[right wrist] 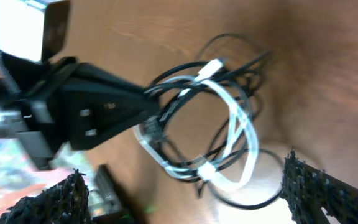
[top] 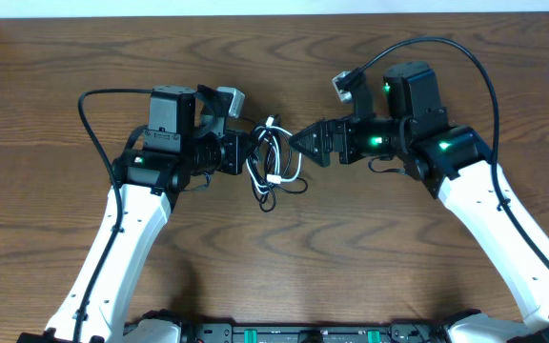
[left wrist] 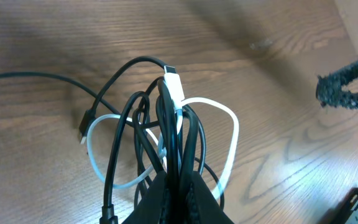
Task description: Untangle cables
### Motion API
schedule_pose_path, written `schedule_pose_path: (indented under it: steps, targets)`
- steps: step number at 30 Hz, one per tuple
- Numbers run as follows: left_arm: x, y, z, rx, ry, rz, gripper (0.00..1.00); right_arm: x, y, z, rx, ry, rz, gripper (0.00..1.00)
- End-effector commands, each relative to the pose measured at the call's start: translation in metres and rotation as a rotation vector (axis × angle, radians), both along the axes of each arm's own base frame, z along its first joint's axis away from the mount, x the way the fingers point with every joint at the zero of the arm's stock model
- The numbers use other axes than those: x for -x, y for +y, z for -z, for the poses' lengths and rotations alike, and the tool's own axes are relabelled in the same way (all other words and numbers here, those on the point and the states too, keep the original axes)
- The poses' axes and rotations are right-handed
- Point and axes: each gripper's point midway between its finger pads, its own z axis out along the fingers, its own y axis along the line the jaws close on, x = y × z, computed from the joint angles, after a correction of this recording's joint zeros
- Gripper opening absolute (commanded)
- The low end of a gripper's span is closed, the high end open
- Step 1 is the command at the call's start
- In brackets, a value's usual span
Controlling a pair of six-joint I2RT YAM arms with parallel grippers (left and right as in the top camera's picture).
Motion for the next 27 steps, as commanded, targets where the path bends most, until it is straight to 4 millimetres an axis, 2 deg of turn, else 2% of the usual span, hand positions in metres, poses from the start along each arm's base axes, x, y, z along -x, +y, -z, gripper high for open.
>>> schedule_pose_path:
  steps: [1, 3, 6, 10, 12, 14, 17, 22, 27]
  targets:
    - [0.002, -0.012, -0.015, 0.055, -0.047, 0.090, 0.08, 0.001, 0.001, -0.013, -0.048, 0.036, 0.016, 0.98]
    - [0.014, -0.031, -0.033, 0.165, -0.095, 0.229, 0.08, -0.013, -0.010, -0.003, -0.007, 0.096, 0.158, 0.98]
    - [0.028, -0.049, -0.058, 0.291, -0.165, 0.378, 0.08, -0.027, -0.025, 0.007, 0.031, 0.167, 0.332, 0.93]
    - [0.031, -0.051, -0.064, 0.307, -0.205, 0.421, 0.08, -0.035, -0.047, 0.022, 0.044, 0.316, 0.544, 0.84]
    - [0.031, -0.051, -0.064, 0.306, -0.207, 0.421, 0.08, -0.037, -0.052, 0.023, 0.022, 0.373, 0.600, 0.72]
    - [0.031, -0.051, -0.064, 0.307, -0.206, 0.421, 0.08, -0.038, -0.054, 0.024, 0.009, 0.399, 0.627, 0.66]
    - [0.037, -0.054, -0.069, 0.332, -0.228, 0.468, 0.08, -0.039, -0.055, 0.023, -0.017, 0.440, 0.671, 0.63]
    - [0.045, -0.060, -0.080, 0.388, -0.262, 0.536, 0.08, -0.038, -0.054, 0.024, -0.015, 0.444, 0.668, 0.60]
    - [0.047, -0.062, -0.080, 0.388, -0.265, 0.546, 0.08, -0.039, -0.053, 0.022, -0.036, 0.463, 0.682, 0.59]
